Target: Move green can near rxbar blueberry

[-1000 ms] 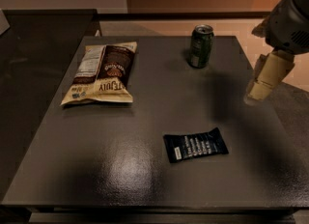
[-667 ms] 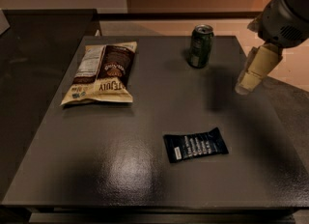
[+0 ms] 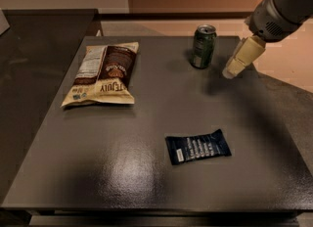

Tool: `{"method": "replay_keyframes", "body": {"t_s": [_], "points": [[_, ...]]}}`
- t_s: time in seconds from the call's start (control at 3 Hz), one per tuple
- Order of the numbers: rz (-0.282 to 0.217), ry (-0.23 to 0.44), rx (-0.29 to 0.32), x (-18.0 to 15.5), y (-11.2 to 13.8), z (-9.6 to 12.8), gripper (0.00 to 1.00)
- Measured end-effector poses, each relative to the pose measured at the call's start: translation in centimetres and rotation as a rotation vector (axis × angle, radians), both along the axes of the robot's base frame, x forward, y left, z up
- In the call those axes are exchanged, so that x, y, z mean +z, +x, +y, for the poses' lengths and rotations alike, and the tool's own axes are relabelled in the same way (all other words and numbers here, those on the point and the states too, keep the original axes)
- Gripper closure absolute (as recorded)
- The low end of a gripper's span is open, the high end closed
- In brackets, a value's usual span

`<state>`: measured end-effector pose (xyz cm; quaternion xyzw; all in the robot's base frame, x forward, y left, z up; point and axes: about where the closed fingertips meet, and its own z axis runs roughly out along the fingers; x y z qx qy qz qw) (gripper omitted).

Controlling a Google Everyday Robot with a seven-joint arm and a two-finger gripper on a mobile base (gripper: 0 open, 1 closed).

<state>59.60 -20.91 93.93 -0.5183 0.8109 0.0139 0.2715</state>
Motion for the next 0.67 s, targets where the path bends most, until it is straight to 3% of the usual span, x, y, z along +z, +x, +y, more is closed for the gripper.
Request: {"method": "replay_keyframes", "body": {"t_s": [0.67], "points": [[-0.038, 0.12, -0.076, -1.8, 6.9, 1.3, 0.0]]}}
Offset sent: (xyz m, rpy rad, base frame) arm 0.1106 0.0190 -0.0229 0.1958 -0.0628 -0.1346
